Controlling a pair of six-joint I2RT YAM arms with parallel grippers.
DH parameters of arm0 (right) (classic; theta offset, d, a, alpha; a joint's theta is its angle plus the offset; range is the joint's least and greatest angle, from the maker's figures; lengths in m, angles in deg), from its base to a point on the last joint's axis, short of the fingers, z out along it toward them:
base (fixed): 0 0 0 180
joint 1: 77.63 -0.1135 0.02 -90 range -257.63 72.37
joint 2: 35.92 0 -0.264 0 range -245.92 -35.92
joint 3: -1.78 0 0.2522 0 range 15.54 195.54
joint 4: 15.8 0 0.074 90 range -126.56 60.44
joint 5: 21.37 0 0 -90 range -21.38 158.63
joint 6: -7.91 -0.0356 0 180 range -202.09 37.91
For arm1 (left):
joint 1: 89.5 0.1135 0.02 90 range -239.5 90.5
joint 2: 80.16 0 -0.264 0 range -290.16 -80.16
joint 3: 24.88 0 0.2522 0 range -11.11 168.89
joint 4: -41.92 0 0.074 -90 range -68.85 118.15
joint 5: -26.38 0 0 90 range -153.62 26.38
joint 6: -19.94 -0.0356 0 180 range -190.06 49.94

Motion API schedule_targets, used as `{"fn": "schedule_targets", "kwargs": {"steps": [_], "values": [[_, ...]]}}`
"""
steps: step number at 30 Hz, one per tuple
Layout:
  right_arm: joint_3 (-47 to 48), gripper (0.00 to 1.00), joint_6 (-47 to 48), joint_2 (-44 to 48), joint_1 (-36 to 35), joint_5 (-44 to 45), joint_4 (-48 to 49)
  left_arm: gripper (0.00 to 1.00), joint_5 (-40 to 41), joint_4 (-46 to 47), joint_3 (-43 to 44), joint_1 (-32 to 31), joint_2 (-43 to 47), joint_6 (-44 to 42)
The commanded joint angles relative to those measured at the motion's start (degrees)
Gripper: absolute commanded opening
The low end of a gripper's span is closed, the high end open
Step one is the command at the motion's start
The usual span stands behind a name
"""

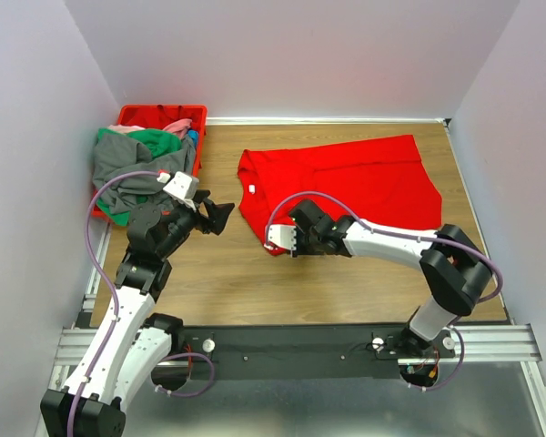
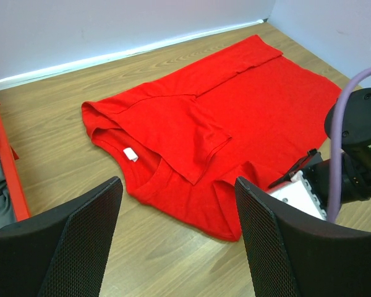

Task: Fold and stack the t-shirts
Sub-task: Fold the tshirt

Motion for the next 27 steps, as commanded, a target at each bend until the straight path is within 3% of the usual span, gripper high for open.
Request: {"fn": "schedule_targets", "kwargs": {"steps": [1, 6, 17, 20, 24, 25, 27], "values": [[0.2, 0.25, -1.2, -1.6, -0.3, 5.1, 3.2, 0.81, 0.0, 0.4, 0.6, -0.4, 0.8, 0.2], [0.0, 0.0, -3.1, 0.4, 0.8, 4.0, 3.1, 0.8, -0.3, 0.5, 0.5, -0.4, 1.2, 0.2], [-4.8, 0.01, -14.8, 9.1, 16.8, -13.1, 3.3, 0.77, -6.3, 2.1, 0.5, -1.0, -2.3, 0.4], [-5.4, 0.06, -18.3, 8.2, 19.9, -17.1, 3.4, 0.75, -9.0, 2.6, 1.0, -2.3, -4.5, 0.7], [-5.1, 0.25, -21.3, 7.1, 24.4, -19.5, 3.3, 0.75, -9.3, 3.0, 1.6, -5.4, -7.9, 0.6], [-5.1, 0.32, -22.3, 7.1, 25.8, -19.8, 3.2, 0.75, -8.2, 3.1, 1.8, -8.1, -8.8, 0.7], [-5.2, 0.34, -23.4, 7.4, 27.8, -20.5, 3.2, 0.74, -5.1, 2.9, 2.8, -13.3, -12.0, 0.8]]}}
